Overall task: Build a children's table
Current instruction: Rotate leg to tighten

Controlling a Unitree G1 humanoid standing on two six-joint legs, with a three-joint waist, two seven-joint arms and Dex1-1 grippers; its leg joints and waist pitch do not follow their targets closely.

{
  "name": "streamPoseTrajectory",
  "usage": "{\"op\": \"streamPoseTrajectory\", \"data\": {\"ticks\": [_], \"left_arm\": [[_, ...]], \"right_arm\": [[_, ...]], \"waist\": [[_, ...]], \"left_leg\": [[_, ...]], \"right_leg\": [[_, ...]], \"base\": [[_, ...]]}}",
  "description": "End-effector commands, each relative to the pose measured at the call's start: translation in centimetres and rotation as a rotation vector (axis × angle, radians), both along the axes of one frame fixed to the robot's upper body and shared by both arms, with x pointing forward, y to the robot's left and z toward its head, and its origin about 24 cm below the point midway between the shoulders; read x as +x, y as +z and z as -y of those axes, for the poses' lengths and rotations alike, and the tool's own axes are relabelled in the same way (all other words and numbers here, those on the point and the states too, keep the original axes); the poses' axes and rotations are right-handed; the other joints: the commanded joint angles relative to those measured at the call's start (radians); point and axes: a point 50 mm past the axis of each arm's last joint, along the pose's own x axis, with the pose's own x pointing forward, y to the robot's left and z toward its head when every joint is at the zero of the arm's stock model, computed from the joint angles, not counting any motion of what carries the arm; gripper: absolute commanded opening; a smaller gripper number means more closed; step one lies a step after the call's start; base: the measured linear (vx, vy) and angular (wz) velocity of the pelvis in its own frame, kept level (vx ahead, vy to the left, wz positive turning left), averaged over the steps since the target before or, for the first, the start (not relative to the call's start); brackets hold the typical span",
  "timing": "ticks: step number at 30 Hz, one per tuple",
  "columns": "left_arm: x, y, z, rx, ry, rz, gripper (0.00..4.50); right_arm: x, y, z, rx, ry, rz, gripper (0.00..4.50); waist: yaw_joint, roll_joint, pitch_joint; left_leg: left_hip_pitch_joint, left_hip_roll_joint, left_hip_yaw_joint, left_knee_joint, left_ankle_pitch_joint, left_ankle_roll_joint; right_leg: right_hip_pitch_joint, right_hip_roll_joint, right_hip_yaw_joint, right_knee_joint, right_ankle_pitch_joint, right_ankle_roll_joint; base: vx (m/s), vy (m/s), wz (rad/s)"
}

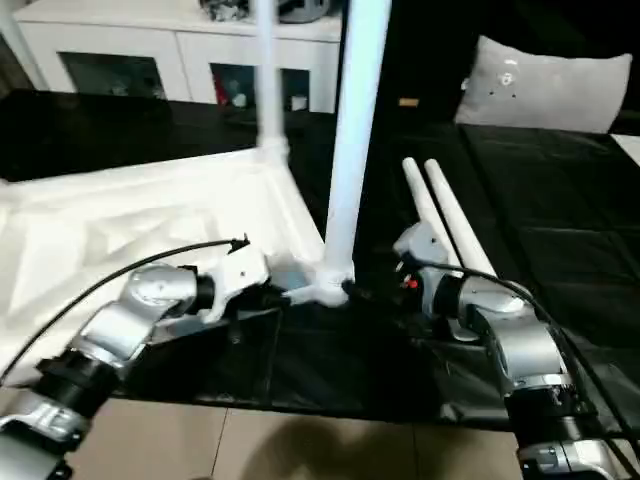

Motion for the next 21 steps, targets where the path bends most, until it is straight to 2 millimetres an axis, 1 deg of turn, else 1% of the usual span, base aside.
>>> {"op": "streamPoseTrajectory", "data": {"ticks": [1,2,3,4,5,6,7,8,9,10,11,12,14,18,20,21], "left_arm": [[-1.5,-1.4,-0.1,0.065,-0.140,-0.114,0.00],[-1.6,-1.4,-0.1,0.067,-0.158,-0.125,0.00],[-1.8,-1.3,-0.2,0.068,-0.189,-0.135,0.00],[-1.8,-1.3,-0.3,0.069,-0.191,-0.135,0.00],[-1.9,-1.2,-0.3,0.072,-0.225,-0.140,0.00],[-1.9,-1.1,-0.3,0.074,-0.240,-0.142,0.00],[-2.0,-1.1,-0.3,0.074,-0.247,-0.145,0.00],[-2.0,-1.0,-0.3,0.073,-0.251,-0.147,0.00],[-2.0,-0.9,-0.3,0.070,-0.258,-0.148,0.00],[-2.0,-0.9,-0.3,0.070,-0.258,-0.148,0.00],[-2.0,-0.8,-0.1,0.063,-0.276,-0.152,0.00],[-2.0,-0.8,0.0,0.059,-0.284,-0.154,0.00],[-2.0,-0.7,0.1,0.056,-0.289,-0.157,0.00],[-2.1,-0.8,0.1,0.052,-0.299,-0.163,0.00],[-2.2,-0.9,0.1,0.053,-0.301,-0.170,0.00],[-2.2,-0.9,0.1,0.052,-0.300,-0.172,0.00]], "right_arm": [[-0.5,0.4,-0.1,-0.031,0.103,0.006,4.44],[-0.6,0.4,-0.2,-0.033,0.127,-0.004,4.44],[-0.9,0.2,-0.3,-0.036,0.162,-0.017,4.44],[-0.9,0.2,-0.4,-0.036,0.164,-0.018,4.29],[-1.0,0.0,-0.7,-0.033,0.192,-0.030,4.29],[-1.1,-0.1,-0.8,-0.031,0.203,-0.036,4.29],[-1.1,-0.1,-0.9,-0.029,0.211,-0.041,4.19],[-1.1,-0.2,-1.0,-0.027,0.216,-0.043,4.08],[-1.1,-0.3,-1.1,-0.019,0.222,-0.048,4.01],[-1.1,-0.3,-1.1,-0.019,0.222,-0.048,4.01],[-1.3,-0.5,-1.5,-0.001,0.248,-0.070,3.82],[-1.4,-0.6,-1.7,0.005,0.259,-0.080,3.72],[-1.5,-0.8,-1.7,0.009,0.271,-0.091,3.62],[-1.7,-1.0,-1.8,0.021,0.280,-0.106,3.22],[-1.8,-1.1,-1.8,0.028,0.281,-0.116,3.14],[-1.8,-1.2,-1.8,0.030,0.282,-0.119,3.01]], "waist": [[0.003,-0.003,-0.053],[0.004,-0.008,-0.053],[0.009,-0.009,-0.053],[0.013,-0.007,-0.052],[0.017,-0.009,-0.052],[0.018,-0.008,-0.051],[0.019,-0.007,-0.051],[0.020,-0.009,-0.051],[0.020,-0.008,-0.050],[0.019,-0.009,-0.050],[0.018,-0.009,-0.050],[0.019,-0.011,-0.050],[0.019,-0.011,-0.051],[0.021,-0.011,-0.054],[0.022,-0.011,-0.053],[0.022,-0.011,-0.053]], "left_leg": [[-0.009,0.048,-0.007,-0.061,-0.091,0.099],[-0.008,0.048,-0.006,-0.061,-0.089,0.103],[-0.009,0.049,-0.005,-0.061,-0.085,0.107],[-0.008,0.050,-0.005,-0.061,-0.089,0.105],[-0.006,0.051,-0.005,-0.062,-0.096,0.101],[-0.007,0.052,-0.005,-0.063,-0.099,0.098],[-0.005,0.053,-0.005,-0.064,-0.102,0.094],[-0.004,0.053,-0.005,-0.064,-0.110,0.086],[-0.005,0.053,-0.005,-0.065,-0.113,0.083],[-0.006,0.052,-0.006,-0.065,-0.120,0.076],[-0.006,0.052,-0.007,-0.066,-0.121,0.074],[-0.005,0.052,-0.007,-0.066,-0.121,0.072],[-0.006,0.052,-0.006,-0.065,-0.114,0.073],[-0.007,0.051,-0.006,-0.062,-0.088,0.079],[-0.008,0.050,-0.006,-0.062,-0.091,0.080],[-0.007,0.050,-0.006,-0.062,-0.094,0.080]], "right_leg": [[0.054,-0.065,0.059,-0.058,-0.095,-0.243],[0.055,-0.065,0.059,-0.057,-0.087,-0.246],[0.056,-0.066,0.059,-0.056,-0.087,-0.249],[0.055,-0.068,0.059,-0.057,-0.100,-0.247],[0.054,-0.068,0.059,-0.058,-0.119,-0.244],[0.054,-0.069,0.060,-0.059,-0.128,-0.241],[0.053,-0.069,0.060,-0.059,-0.134,-0.240],[0.053,-0.069,0.060,-0.059,-0.142,-0.239],[0.053,-0.069,0.060,-0.059,-0.145,-0.239],[0.054,-0.069,0.060,-0.060,-0.157,-0.232],[0.054,-0.070,0.060,-0.061,-0.161,-0.230],[0.054,-0.070,0.061,-0.061,-0.167,-0.226],[0.054,-0.070,0.061,-0.060,-0.162,-0.226],[0.055,-0.069,0.060,-0.055,-0.114,-0.236],[0.057,-0.069,0.060,-0.056,-0.120,-0.235],[0.056,-0.069,0.060,-0.057,-0.125,-0.234]], "base": [[0.000,0.000,0.00],[0.000,0.000,0.00],[0.000,0.000,0.00],[0.000,0.000,0.00],[0.000,0.000,0.00],[0.000,0.000,0.00],[0.000,0.000,0.00],[0.000,0.000,0.00],[0.000,0.000,0.00],[0.000,0.000,0.00],[0.000,0.000,0.00],[0.000,0.000,0.00],[0.000,0.000,0.00],[0.000,0.000,0.00],[0.000,0.000,0.00],[0.000,0.000,0.00]]}}
